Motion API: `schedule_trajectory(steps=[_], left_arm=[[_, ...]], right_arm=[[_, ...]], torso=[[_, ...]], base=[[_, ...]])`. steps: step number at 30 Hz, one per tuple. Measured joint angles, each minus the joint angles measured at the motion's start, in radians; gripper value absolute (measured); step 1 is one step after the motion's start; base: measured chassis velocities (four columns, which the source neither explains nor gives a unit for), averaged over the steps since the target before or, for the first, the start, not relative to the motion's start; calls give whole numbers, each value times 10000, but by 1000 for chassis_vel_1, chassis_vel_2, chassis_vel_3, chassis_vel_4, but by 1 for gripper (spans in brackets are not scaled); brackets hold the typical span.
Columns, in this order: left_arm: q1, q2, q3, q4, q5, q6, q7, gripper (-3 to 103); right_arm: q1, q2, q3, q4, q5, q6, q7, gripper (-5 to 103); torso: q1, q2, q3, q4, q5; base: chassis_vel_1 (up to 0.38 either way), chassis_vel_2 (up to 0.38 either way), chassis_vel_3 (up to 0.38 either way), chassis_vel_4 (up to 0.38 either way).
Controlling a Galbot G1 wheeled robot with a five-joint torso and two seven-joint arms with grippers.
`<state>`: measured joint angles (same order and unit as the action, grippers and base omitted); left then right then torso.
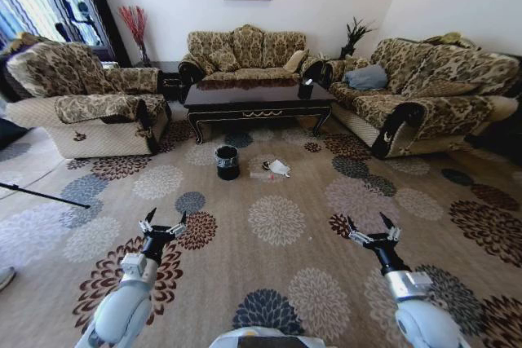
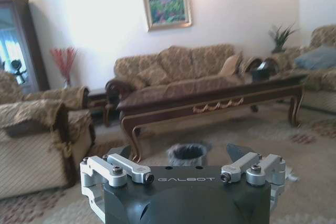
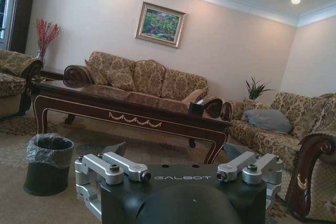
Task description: Move to the front of the table and pick up the trash from the floor, then place it into the trash bin.
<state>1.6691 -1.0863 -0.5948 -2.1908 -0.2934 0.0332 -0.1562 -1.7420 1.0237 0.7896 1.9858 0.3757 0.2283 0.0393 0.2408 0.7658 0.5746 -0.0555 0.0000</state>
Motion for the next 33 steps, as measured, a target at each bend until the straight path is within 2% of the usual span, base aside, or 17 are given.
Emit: schedule_trajectory(steps=[3, 11, 15, 20, 23, 29, 33], left_arm=[[215, 67, -170, -174, -38, -513, 353, 100], [402, 90, -255, -203, -345, -480, 463, 100], [673, 270, -327, -301, -535, -467, 284, 100], [900, 620, -605, -96, -507, -710, 126, 100], [777, 745, -650, -256, -550, -550, -2, 100], [913, 832, -653, -428, -990, -110, -272, 100], [813, 812, -468, -359, -1025, 99, -389, 100]], right_arm=[[-30, -54, 86, 106, 27, -41, 0, 100], [-272, 122, 203, 414, -355, -11, 194, 100], [-424, 128, 352, 429, -38, 11, 240, 100], [-778, -62, 636, 154, 139, 191, 121, 100], [-836, -89, 788, -48, 209, 229, 56, 100], [-822, -36, 843, 65, 326, 130, -23, 100], [-712, 156, 701, -235, 207, 170, -140, 100]], torso=[[-74, -162, -92, -1, 1], [-216, -479, -265, -1, -1], [-289, -651, -362, -1, -1], [-375, -852, -481, -1, -5], [-423, -974, -550, -6, 2], [-539, -1273, -738, 4, -3], [-604, -1439, -838, -4, 0]], base=[[0, 0, 0, 0], [0, 0, 0, 0], [0, 0, 0, 0], [0, 0, 0, 0], [0, 0, 0, 0], [0, 0, 0, 0], [0, 0, 0, 0]])
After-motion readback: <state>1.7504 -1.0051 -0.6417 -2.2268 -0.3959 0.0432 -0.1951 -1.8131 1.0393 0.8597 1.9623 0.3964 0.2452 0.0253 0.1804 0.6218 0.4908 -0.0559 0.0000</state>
